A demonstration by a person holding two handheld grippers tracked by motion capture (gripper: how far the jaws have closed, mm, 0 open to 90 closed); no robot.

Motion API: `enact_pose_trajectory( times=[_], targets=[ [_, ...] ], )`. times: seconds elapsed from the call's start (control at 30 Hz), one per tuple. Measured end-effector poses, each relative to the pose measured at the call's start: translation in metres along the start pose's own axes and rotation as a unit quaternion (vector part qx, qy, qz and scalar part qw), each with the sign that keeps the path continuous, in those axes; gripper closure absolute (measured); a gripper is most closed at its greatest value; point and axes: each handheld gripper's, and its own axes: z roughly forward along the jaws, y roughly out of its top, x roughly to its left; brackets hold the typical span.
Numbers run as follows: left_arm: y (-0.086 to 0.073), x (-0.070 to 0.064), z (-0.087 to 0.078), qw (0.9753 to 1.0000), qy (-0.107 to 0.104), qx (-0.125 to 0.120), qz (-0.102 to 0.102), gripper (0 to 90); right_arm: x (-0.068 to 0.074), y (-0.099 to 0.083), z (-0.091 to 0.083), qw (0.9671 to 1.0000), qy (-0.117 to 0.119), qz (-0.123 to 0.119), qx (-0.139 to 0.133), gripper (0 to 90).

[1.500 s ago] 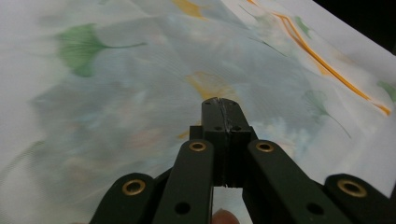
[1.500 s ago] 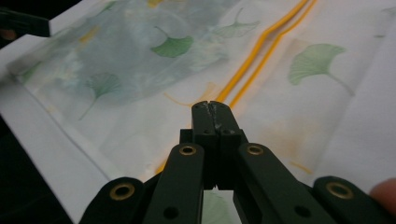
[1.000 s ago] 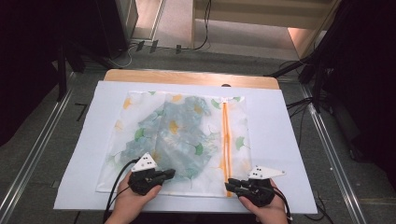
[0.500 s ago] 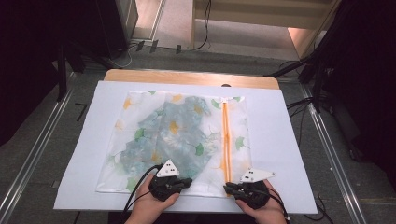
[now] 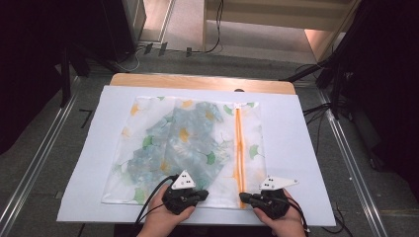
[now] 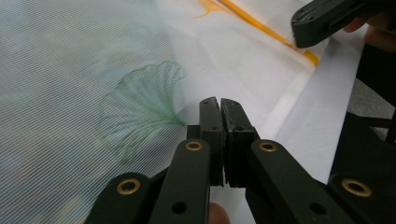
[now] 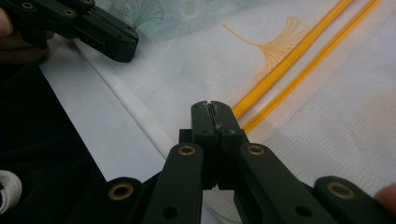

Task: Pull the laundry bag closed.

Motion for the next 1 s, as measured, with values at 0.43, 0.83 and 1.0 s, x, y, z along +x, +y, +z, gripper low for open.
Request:
enact_pose_trajectory(
  times=[0.43,0.83,1.0],
  targets=[
    [0.02,-0.026,0.043,0.9974,-0.065,0.01,-0.031,87.1,-0.005,-0.003,0.001,0.9998,0.011,0.017,0.002,90.0],
    [0.021,-0.04,0.052,0.9986,-0.04,0.024,0.024,90.0,-0.007,-0.001,0.001,0.9997,0.011,0.019,0.007,90.0],
    [0.021,-0.04,0.052,0.9986,-0.043,0.023,0.024,90.0,-0.011,0.002,-0.004,0.9997,-0.007,0.024,-0.003,90.0]
  ],
)
